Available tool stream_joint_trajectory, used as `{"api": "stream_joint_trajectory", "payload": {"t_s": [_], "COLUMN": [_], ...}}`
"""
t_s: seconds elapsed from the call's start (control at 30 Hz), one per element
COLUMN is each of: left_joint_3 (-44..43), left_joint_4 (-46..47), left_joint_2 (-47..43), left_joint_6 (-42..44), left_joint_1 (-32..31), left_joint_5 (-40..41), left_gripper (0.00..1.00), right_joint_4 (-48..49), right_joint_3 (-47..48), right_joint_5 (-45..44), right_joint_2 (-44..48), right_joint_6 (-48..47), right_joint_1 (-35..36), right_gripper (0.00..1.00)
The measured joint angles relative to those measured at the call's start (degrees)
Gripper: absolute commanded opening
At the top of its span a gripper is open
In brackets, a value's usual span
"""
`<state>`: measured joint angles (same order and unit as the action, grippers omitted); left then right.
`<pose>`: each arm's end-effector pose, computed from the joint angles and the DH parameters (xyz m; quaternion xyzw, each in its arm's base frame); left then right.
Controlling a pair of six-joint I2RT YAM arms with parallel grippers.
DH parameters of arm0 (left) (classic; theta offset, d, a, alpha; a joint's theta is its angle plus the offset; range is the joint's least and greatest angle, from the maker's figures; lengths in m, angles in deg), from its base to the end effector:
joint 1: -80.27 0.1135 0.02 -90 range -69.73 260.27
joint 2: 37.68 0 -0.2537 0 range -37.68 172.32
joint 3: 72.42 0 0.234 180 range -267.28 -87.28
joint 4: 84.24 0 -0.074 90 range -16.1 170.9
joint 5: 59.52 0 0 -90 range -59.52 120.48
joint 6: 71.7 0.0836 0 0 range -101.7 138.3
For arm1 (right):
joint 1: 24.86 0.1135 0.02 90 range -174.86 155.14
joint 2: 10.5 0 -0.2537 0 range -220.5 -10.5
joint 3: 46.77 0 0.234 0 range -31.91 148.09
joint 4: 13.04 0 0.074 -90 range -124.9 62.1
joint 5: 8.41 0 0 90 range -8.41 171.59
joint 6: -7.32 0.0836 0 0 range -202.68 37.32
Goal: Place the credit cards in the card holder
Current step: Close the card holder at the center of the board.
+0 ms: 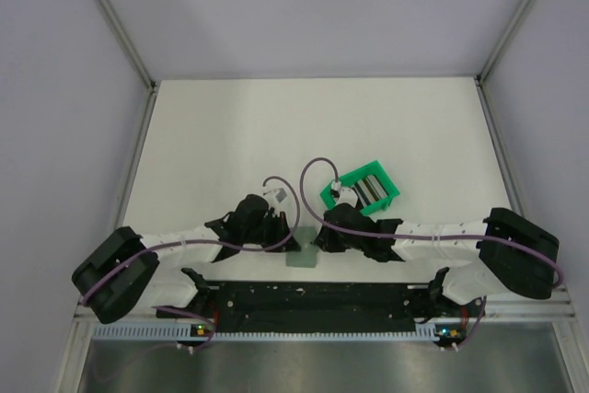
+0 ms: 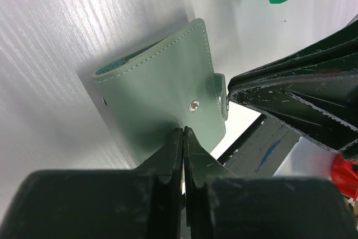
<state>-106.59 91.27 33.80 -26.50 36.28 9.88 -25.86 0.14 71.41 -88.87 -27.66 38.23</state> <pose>0.1515 -0.1872 0.1107 0.0667 0.8986 -0.3977 0.1729 0.1401 0.2433 0.1308 -0.0302 0.9180 0.2898 0.2691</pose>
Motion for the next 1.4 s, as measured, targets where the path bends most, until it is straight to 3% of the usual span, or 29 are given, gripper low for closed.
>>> {"api": "stream_joint_trajectory", "payload": {"t_s": [1.4], "left_joint_3": [0.04], "left_joint_4": [1.88], "left_joint_2": [1.01], "left_joint_6": [-0.02], "left_joint_1": [-0.55], "left_joint_5": [0.07], "left_gripper": [0.01], "right_joint_4": [0.31], "right_joint_3": [2.58], "right_joint_5": [2.86], "right_joint_2": [-3.85], "right_joint_6": [-0.59], "right_joint_1": [-0.02], "right_gripper": [0.03]}}
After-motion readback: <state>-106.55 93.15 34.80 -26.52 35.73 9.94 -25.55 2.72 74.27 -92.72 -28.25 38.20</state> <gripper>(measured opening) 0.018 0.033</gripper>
